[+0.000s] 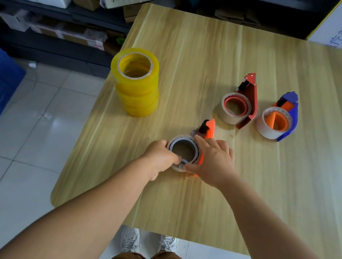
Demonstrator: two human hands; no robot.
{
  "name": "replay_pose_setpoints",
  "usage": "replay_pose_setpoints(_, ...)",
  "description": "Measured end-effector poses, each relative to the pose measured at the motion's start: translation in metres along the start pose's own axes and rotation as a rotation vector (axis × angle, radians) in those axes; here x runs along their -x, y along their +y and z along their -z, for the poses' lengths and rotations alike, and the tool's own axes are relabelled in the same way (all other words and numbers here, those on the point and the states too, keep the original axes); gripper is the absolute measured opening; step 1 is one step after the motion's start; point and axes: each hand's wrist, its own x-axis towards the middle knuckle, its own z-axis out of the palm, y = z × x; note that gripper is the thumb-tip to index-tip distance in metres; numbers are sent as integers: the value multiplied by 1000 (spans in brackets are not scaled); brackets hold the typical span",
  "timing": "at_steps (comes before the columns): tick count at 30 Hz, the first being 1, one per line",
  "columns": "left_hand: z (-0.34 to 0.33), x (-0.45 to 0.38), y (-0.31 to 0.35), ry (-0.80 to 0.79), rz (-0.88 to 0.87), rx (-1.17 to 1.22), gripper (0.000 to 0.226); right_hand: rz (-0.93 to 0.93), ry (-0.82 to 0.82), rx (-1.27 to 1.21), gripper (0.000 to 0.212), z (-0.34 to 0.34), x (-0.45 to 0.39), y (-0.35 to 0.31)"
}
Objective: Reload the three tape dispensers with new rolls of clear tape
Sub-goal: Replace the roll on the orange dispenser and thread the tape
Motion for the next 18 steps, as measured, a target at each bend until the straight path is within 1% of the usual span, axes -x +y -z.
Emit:
replay_pose_setpoints(3, 2, 0, -1, -84, -26, 35, 82, 20, 38, 48, 77, 0, -2, 1)
replay_pose_setpoints(4, 2, 0, -2, -93, -45, 31, 88, 20, 49, 49, 74, 1, -2, 1)
replay_pose_setpoints(6, 2, 1, -4, -61, -91, -18, 84, 23, 42, 47, 72, 2, -3, 1)
replay_pose_setpoints(9, 3, 3, -9, -25, -164, -94, 58, 38, 13, 61, 72, 5, -4, 3)
replay_pose_setpoints(10, 4, 4, -10, -44, -181, -105, 56, 40, 14, 73, 72, 6, -5, 4)
replay_pose_setpoints(12, 6, 6, -11, -83, -205, -112, 65, 42, 20, 93, 72, 7, -6, 4)
replay_pose_setpoints(14, 7, 6, -11, -77, -228, -139, 73, 50, 26, 105, 70, 7, -6, 3)
replay_pose_setpoints(16, 7, 4, -10, -49, -242, -176, 74, 75, 38, 134, 69, 8, -7, 3)
replay_pose_setpoints(18, 8, 3, -10, -29, -251, -216, 74, 96, 33, 160, 73, 9, -8, 3)
